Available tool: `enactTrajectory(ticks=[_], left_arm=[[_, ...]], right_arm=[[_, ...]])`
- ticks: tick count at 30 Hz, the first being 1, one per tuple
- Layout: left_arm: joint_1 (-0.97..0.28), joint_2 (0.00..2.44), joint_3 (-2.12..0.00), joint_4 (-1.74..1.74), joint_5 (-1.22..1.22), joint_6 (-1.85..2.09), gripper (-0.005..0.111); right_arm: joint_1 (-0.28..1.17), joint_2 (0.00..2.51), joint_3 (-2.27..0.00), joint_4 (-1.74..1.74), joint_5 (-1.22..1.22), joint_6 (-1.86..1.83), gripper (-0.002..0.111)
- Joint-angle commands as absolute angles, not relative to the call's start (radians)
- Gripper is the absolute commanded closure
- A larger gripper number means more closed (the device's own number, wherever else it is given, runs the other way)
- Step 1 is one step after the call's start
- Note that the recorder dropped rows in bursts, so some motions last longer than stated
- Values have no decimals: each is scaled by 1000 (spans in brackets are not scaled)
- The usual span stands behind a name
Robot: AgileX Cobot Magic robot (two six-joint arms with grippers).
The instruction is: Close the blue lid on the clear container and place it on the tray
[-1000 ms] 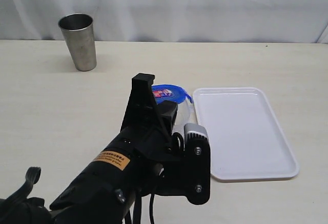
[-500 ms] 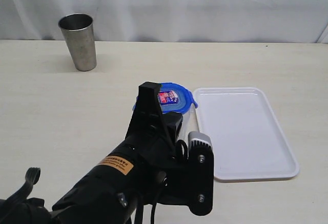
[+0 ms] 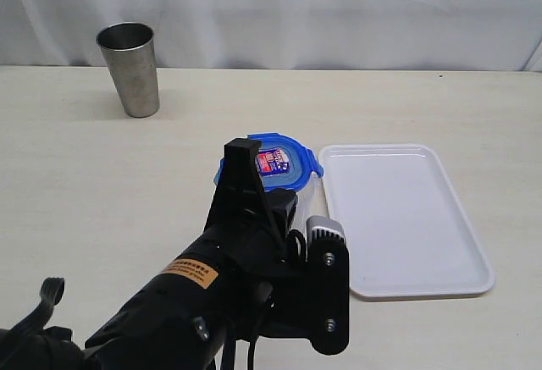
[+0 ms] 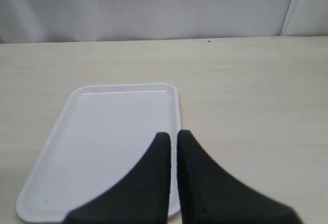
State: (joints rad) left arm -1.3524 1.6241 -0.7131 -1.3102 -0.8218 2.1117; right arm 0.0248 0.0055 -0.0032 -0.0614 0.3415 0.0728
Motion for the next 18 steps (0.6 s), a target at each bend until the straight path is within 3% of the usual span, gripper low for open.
enactTrajectory(ticks=[1,18], left_arm=[[-1361,1620,-710,-1318,-830,2122,107],[-1361,1620,-710,-1296,-849,2122,107]], right_arm=[[26,0,0,-60,343,76,104],[26,0,0,-60,343,76,104]])
